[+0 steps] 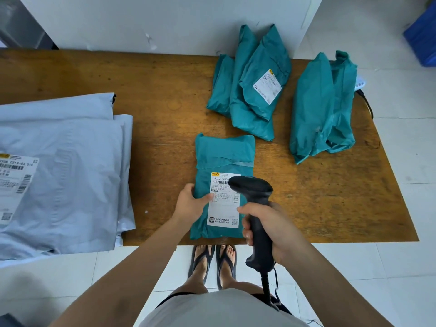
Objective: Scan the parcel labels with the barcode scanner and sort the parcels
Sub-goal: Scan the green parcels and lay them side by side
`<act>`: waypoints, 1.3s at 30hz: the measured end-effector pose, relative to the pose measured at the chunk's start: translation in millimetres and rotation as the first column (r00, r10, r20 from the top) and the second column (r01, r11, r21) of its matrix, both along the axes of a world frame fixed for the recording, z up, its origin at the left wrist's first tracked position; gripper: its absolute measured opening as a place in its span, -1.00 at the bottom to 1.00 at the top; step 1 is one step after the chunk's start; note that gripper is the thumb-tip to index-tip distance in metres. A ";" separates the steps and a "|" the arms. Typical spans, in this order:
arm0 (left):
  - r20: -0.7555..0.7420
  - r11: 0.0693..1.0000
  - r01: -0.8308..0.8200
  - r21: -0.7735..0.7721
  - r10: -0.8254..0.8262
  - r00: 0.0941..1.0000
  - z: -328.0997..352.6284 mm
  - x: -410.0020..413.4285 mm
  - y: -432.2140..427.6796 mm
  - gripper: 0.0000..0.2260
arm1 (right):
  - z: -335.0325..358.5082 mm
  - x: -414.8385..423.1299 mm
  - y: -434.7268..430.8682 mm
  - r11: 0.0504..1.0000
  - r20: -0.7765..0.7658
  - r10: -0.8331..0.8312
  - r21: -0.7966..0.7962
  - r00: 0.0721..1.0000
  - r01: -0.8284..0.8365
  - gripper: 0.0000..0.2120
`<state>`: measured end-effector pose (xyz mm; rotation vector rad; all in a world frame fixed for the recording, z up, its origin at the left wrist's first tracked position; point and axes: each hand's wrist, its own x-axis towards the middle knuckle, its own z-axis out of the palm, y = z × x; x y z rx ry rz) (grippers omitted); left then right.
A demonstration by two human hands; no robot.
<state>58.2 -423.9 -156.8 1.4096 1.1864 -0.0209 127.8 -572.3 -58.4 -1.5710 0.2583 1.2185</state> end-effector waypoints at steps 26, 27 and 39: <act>-0.397 0.428 0.652 0.626 -0.544 0.739 46.8 97.1 74.2 -0.66 | 42.7 54.9 1.4 0.989 -0.051 -0.143 0.025 0.988 0.144 -0.79; -0.299 0.489 0.582 0.649 -0.539 0.787 51.5 116.0 78.2 -0.65 | 45.4 59.8 -0.1 0.985 -0.028 -0.167 0.026 0.985 0.168 -0.80; -0.084 0.799 0.299 0.522 -0.300 0.950 47.4 280.6 109.5 -0.62 | 56.5 82.1 -36.6 0.944 0.101 -0.329 0.060 0.939 0.324 -0.82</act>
